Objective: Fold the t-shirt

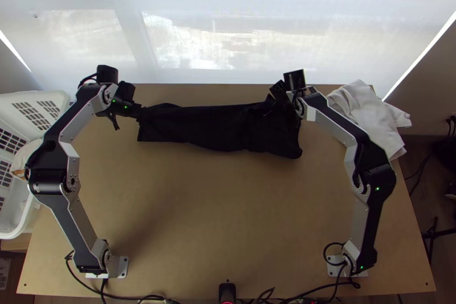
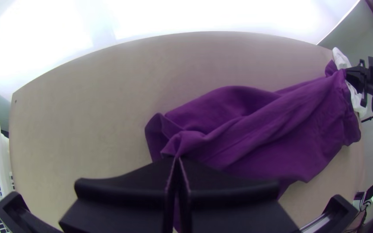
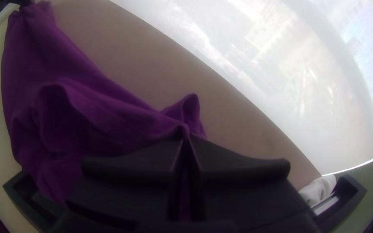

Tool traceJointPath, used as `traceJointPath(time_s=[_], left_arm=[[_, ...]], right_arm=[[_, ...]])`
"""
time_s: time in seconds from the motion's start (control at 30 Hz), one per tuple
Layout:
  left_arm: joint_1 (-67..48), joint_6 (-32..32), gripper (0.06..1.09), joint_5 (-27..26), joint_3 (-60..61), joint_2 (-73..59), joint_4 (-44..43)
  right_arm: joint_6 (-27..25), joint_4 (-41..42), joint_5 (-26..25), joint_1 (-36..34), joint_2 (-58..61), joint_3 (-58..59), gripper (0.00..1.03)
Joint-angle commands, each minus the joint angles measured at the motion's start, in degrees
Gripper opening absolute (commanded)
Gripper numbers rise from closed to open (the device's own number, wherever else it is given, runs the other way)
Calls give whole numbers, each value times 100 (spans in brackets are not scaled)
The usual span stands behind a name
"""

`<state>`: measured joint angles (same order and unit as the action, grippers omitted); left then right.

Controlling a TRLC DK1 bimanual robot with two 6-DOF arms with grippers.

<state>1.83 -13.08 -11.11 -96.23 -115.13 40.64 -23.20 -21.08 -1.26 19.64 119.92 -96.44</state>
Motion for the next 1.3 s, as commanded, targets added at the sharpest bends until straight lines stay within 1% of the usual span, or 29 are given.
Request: traceJointPath(time_s=[0.0, 0.37, 0.4, 0.43, 0.5, 0.53, 0.57, 0.63, 0.67, 0.87, 1.03, 1.27], left_arm=[[-33, 7, 9, -5, -362, -493, 5], [-68, 16, 9, -14, -766, -994, 5], [-77, 34, 9, -14, -828, -1055, 5], [-77, 51, 12, -5, -889, -1099, 5], [-77, 95, 40, -14, -1003, -1178, 67], [-77, 104, 48, -14, -1047, -1187, 128], [-77, 113, 58, -14, -1074, -1187, 154], [-68, 122, 83, -14, -1127, -1143, 286], [-59, 122, 90, -14, -1170, -1108, 392], [90, 174, 101, -40, -1179, -748, 1148], [213, 183, 101, -251, -1118, -519, 1613], [222, 315, 101, -304, -1127, -581, 1693]], right_arm=[[-18, -1, 3, -4, 392, -261, 2], [-27, -10, -6, -83, 814, -498, 3], [-27, -10, -6, -92, 840, -533, 5], [-27, -10, -6, -101, 840, -551, 16], [-9, -10, 3, -109, 831, -604, 40], [9, -10, 3, -118, 805, -630, 57], [53, -10, 3, -127, 761, -665, 73], [105, -10, 11, -127, 629, -700, 91], [184, -19, 11, -127, 568, -727, 96], [448, -133, 11, 31, -4, -639, 98], [615, -151, 47, 198, -443, -384, 98], [703, -159, 64, 365, -926, -243, 98]])
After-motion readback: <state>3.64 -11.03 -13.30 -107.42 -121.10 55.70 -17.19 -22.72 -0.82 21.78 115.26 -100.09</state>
